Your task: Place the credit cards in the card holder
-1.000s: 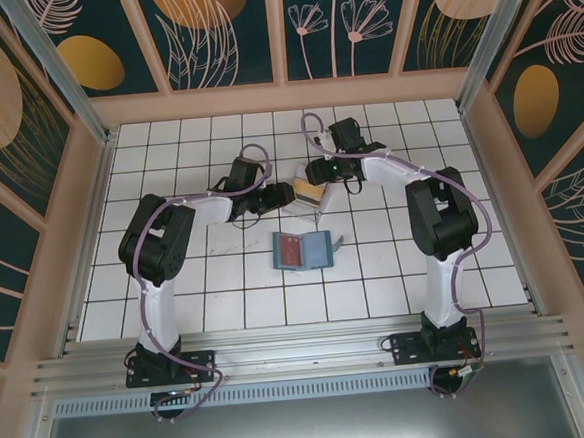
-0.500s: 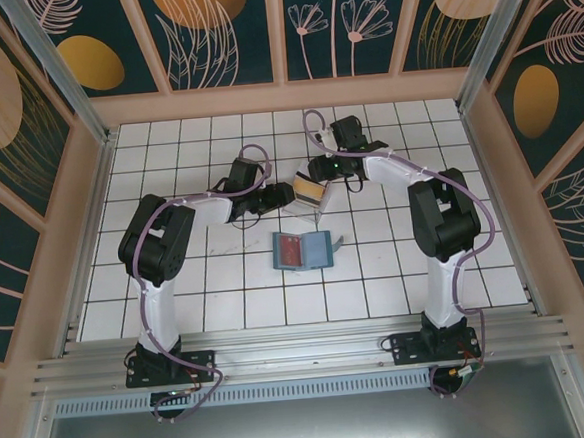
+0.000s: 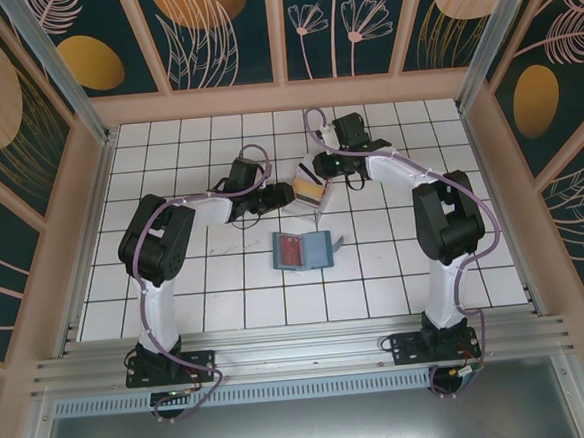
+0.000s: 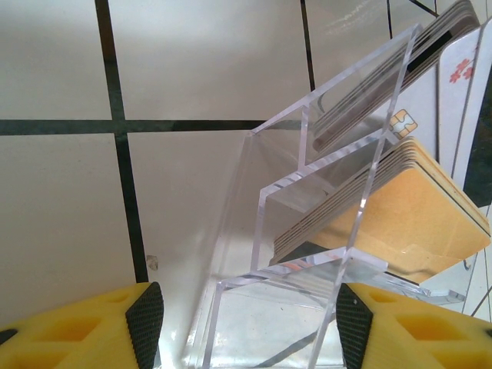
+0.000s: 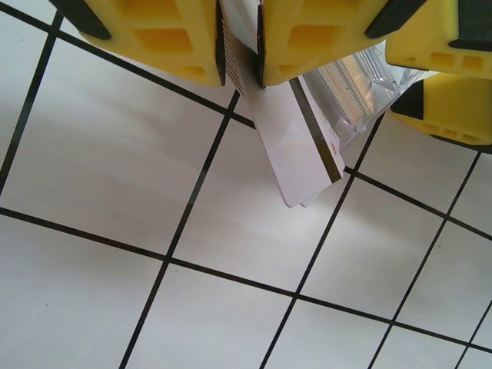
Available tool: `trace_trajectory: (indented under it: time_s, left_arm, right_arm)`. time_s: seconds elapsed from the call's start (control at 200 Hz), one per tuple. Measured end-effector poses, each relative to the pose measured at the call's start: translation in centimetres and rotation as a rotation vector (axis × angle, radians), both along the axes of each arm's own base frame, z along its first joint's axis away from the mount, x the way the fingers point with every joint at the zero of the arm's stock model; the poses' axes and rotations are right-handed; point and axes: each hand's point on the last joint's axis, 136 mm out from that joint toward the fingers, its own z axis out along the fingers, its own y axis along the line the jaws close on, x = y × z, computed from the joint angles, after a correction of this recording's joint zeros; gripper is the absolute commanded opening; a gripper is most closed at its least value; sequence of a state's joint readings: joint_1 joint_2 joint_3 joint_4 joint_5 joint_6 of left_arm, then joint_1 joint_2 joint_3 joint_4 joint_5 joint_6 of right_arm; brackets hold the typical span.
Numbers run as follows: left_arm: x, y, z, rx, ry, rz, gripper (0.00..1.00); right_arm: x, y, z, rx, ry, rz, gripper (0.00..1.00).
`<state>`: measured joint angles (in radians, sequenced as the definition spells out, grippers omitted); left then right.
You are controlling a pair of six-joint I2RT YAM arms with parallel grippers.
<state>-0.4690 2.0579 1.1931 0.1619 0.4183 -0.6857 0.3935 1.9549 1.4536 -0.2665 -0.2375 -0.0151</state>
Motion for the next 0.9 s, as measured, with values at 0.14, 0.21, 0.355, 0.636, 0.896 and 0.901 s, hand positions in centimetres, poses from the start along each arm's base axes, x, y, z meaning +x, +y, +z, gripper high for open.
trace_trajectory:
  time_s: [0.14,0.21,0.355,0.636,0.896,0.901]
  left_arm:
    - [0.0,0.0,0.0,0.000,0.000,0.000,0.64]
    - [0.0,0.0,0.0,0.000,0.000,0.000,0.64]
    - [0.0,0.0,0.0,0.000,0.000,0.000,0.64]
    - [0.0,0.0,0.0,0.000,0.000,0.000,0.64]
    - [0.0,0.0,0.0,0.000,-0.001,0.000,0.64]
    - [0.0,0.0,0.0,0.000,-0.001,0.000,0.64]
  right_arm:
    - [-0.1,0.2,0.1,0.006,-0.001,0.013,0.17]
    - [-0.2,0.3,0.3,0.009,-0.003,0.020,0.17]
    - [-0.3,0.3,0.8,0.004,-0.020,0.036,0.17]
    - [-0.9,-0.3,0.7,-0.028,-0.017,0.055,0.19]
    - [-1.3,-1.0,0.1,-0.049,0.007,0.061,0.15]
    - [-1.3,-1.0,0.1,-0.050,0.007,0.062,0.15]
